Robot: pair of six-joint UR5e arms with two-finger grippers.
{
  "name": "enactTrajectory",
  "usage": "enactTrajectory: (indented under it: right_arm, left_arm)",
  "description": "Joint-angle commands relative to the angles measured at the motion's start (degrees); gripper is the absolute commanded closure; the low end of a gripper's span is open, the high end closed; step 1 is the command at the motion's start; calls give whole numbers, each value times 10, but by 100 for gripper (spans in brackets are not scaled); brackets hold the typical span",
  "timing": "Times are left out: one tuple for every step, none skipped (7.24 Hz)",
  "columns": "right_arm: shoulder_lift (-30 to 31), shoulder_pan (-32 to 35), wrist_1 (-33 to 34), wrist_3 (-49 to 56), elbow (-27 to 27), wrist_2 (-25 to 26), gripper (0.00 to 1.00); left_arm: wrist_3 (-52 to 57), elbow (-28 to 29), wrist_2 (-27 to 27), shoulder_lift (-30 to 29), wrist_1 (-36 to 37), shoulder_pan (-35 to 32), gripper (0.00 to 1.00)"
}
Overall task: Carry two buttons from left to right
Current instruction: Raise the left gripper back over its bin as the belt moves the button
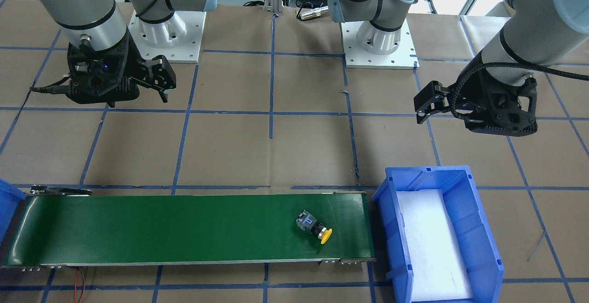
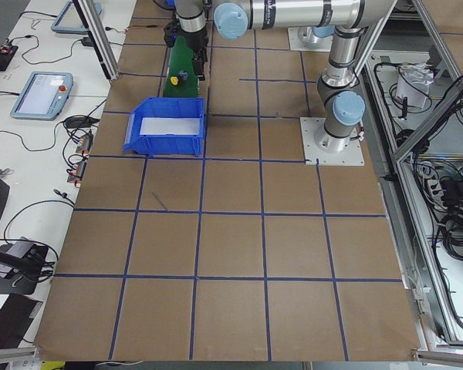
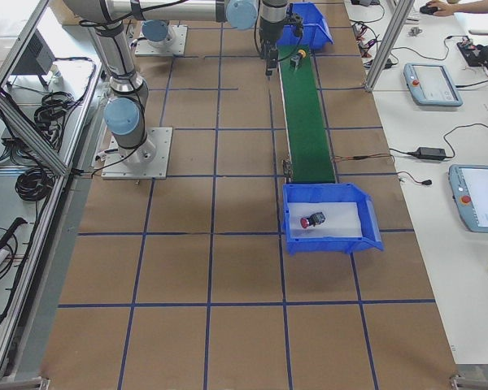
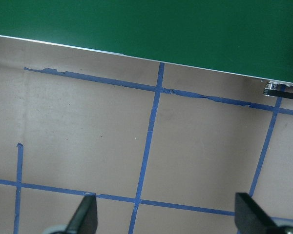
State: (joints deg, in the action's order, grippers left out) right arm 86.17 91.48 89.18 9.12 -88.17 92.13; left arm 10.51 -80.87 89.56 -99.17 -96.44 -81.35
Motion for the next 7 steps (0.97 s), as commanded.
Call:
enactTrajectory:
  right_arm:
    - [0,0,0,7,-2,-4,0]
    - [0,0,0,7,-1,-4,0]
    - [-2,0,0,5,-1,-4,0]
    - [-2,-1,2,-3,-2,-3,0]
    - [-2,-1,14,-29,-1,-2,0]
    - [-2,-1,16,-85,-1,-5,0]
    - [-2,-1,15,-94,-1,-5,0]
  left_arm:
    - [-4,-19,0,-1,65,4,0]
    - [-4,-19,-1,1,71,2,0]
    - [-4,-25,-1,5,95,1,0]
    - [-5,-35,-1,13,97,1,0]
    - [-8,-45,-1,25,96,1,0]
    - [-9,-53,0,34,96,1,0]
    - [-9,-43,24,36,88,-4,0]
